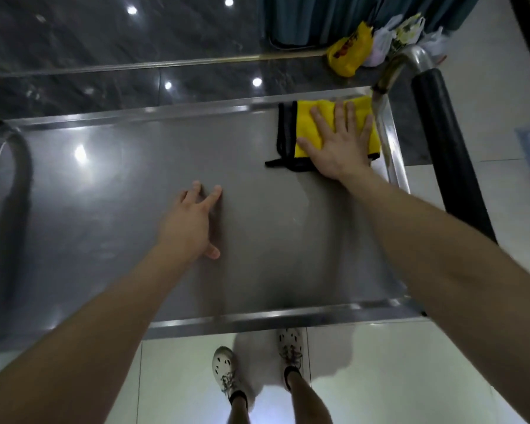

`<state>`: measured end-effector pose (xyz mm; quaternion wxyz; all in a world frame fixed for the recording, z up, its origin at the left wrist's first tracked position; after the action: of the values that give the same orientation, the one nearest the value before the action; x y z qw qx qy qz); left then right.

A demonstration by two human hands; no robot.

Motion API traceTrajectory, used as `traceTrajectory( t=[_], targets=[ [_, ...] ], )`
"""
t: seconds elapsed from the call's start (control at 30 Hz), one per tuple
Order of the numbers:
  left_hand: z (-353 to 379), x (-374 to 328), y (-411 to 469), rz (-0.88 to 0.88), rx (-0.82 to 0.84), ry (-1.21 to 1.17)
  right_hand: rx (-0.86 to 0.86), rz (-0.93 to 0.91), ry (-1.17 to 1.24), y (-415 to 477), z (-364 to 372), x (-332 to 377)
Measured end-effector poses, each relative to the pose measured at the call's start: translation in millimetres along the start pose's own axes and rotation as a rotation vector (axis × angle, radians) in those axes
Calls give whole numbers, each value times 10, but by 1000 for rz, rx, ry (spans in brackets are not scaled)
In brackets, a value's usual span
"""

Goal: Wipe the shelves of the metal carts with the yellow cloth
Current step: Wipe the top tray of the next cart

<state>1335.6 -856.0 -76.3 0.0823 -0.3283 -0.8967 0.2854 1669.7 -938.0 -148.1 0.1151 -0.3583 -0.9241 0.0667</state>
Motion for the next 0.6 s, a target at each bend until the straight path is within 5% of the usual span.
traceTrajectory(
  t=[0.33,0.6],
  targets=[
    [-71,-16,-76,37,-11,-1,-202,-222,-2,-2689,726,624],
    [160,658,-205,39,-63,-31,-146,-209,-22,-2880,743,685]
  ],
)
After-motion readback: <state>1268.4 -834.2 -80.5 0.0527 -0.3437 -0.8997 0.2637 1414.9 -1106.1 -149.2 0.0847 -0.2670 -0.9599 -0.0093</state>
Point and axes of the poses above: each hand's wrist, its own y-axis towards the middle knuckle, its own z-axis out of the palm, x = y × z, the point moved 9 cm from there along y, towards the middle knuckle, and after that the axes turned 2 degrees about x, right-handed, at the moved point
